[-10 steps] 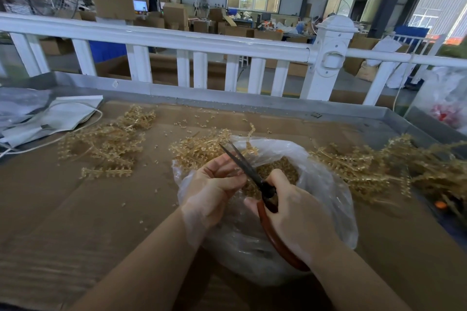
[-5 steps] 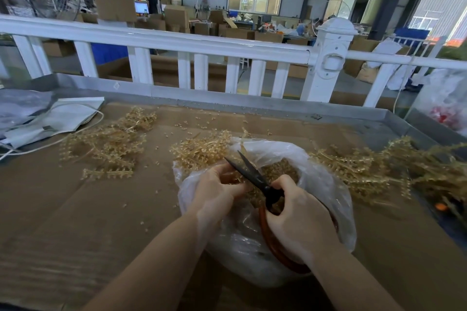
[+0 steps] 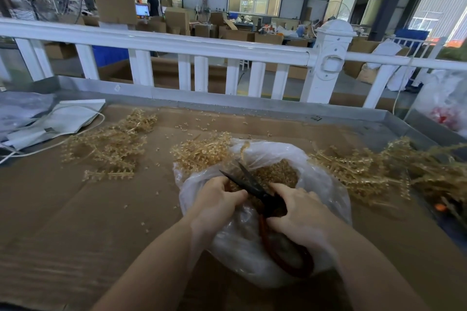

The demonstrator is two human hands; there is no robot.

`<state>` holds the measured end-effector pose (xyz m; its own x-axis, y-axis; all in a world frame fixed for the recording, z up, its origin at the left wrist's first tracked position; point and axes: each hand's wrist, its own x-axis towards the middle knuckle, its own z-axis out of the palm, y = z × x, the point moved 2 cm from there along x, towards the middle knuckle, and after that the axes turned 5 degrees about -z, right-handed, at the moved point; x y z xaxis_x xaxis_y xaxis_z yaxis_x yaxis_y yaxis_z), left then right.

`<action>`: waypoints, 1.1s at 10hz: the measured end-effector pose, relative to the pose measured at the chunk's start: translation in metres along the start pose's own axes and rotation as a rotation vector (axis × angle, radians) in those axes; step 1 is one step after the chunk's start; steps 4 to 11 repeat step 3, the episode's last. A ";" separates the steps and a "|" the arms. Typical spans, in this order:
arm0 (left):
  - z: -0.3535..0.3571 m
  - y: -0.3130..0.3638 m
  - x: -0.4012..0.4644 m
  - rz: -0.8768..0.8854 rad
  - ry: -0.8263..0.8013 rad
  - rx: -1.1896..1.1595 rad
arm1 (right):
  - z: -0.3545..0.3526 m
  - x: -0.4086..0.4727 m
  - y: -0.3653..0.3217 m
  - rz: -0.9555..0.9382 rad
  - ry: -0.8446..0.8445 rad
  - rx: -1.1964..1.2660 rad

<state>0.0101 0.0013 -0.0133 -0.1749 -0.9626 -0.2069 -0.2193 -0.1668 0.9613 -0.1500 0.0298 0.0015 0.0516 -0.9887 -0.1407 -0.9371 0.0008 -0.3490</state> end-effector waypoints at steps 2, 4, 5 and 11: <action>-0.011 0.001 -0.009 0.004 -0.026 -0.130 | -0.010 -0.011 0.001 -0.019 0.237 -0.146; -0.018 0.002 -0.022 0.036 0.029 -0.170 | -0.012 -0.022 -0.003 -0.111 0.448 -0.086; -0.018 0.002 -0.022 0.036 0.029 -0.170 | -0.012 -0.022 -0.003 -0.111 0.448 -0.086; -0.018 0.002 -0.022 0.036 0.029 -0.170 | -0.012 -0.022 -0.003 -0.111 0.448 -0.086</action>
